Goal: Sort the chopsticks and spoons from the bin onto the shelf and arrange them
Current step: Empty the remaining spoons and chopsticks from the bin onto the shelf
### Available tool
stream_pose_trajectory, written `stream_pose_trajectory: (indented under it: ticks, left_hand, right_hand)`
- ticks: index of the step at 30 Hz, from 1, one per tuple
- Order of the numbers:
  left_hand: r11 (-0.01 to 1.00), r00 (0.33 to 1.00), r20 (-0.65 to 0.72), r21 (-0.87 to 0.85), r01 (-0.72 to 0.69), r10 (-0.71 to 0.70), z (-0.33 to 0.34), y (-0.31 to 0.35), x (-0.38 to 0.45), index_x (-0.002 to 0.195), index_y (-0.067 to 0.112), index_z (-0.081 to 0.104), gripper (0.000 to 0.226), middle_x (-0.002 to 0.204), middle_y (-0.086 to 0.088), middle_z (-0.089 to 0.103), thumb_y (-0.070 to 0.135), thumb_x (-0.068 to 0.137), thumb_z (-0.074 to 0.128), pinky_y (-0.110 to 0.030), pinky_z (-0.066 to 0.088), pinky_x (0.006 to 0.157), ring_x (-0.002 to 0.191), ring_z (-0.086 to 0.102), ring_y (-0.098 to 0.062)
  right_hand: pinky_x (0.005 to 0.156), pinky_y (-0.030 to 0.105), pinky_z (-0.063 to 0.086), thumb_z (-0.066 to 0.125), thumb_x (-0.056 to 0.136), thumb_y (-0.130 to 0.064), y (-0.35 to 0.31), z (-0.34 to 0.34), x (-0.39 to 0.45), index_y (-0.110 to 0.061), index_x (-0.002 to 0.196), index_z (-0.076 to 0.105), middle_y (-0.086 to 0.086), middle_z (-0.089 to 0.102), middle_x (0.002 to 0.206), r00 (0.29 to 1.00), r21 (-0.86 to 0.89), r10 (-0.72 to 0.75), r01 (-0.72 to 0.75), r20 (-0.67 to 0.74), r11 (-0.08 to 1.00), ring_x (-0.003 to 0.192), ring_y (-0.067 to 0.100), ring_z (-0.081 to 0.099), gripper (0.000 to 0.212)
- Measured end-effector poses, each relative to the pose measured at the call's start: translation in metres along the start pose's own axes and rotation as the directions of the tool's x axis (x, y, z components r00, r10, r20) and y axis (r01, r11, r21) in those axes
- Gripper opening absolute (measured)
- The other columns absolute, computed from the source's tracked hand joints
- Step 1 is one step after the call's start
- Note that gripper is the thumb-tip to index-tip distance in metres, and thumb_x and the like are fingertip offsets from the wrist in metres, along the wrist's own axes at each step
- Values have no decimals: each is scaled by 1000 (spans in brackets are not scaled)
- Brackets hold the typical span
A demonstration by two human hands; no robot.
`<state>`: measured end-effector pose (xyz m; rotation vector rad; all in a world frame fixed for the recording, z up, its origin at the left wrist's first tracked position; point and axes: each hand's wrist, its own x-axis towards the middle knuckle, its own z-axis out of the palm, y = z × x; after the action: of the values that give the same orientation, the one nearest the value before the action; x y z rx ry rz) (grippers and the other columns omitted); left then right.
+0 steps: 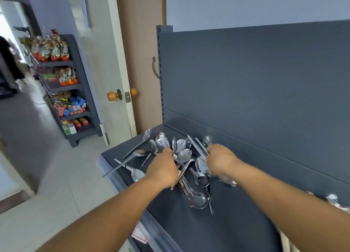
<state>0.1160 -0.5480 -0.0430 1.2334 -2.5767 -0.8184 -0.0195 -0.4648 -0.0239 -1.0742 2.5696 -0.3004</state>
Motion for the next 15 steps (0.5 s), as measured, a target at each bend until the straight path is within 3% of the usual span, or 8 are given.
stream_pose_trajectory:
  ticks: [3, 6, 7, 10, 15]
  left_hand:
    - [994, 1000, 9, 104, 15, -16, 2, -6, 11, 141, 12, 34, 54, 126, -14, 50, 2, 88, 42, -38, 45, 94, 115, 49, -31]
    - [969, 1000, 14, 247, 3, -6, 1, -12, 17, 140, 10, 36, 52, 136, -13, 43, 7, 89, 45, -37, 38, 100, 126, 38, -30]
    - [957, 1000, 25, 291, -9, 1, 1, -13, 17, 141, 10, 35, 52, 138, -12, 42, 9, 90, 46, -36, 37, 101, 127, 38, -29]
    - [924, 997, 65, 378, -64, 42, 2, -16, 13, 146, 11, 27, 56, 146, -8, 36, 15, 94, 45, -35, 31, 107, 133, 33, -27]
    - [889, 982, 77, 418, -189, 172, 0, -9, -6, 147, 14, 24, 56, 148, -4, 33, 19, 95, 45, -34, 26, 110, 135, 29, -24]
  right_hand:
    - [64, 25, 44, 45, 91, -3, -3, 10, 19, -12, 102, 52, 8, 55, 108, 998, 44, -63, 63, 6, 997, 91, 25, 54, 15]
    - [53, 26, 35, 37, 94, -11, -4, 14, 24, -19, 77, 42, 3, 50, 90, 994, 96, -113, 113, -6, 989, 79, 22, 48, 20]
    - [55, 28, 35, 36, 95, -13, -4, 16, 24, -18, 78, 41, 2, 49, 88, 993, 108, -120, 119, -2, 987, 79, 22, 48, 18]
    - [69, 29, 38, 36, 96, -18, -5, 17, 21, -16, 95, 42, 5, 53, 106, 988, 94, -153, 151, 8, 984, 90, 23, 50, 6]
    - [100, 30, 36, 36, 99, -23, -3, 11, -11, -14, 135, 41, 5, 41, 143, 984, 53, -181, 180, 3, 982, 128, 24, 41, 38]
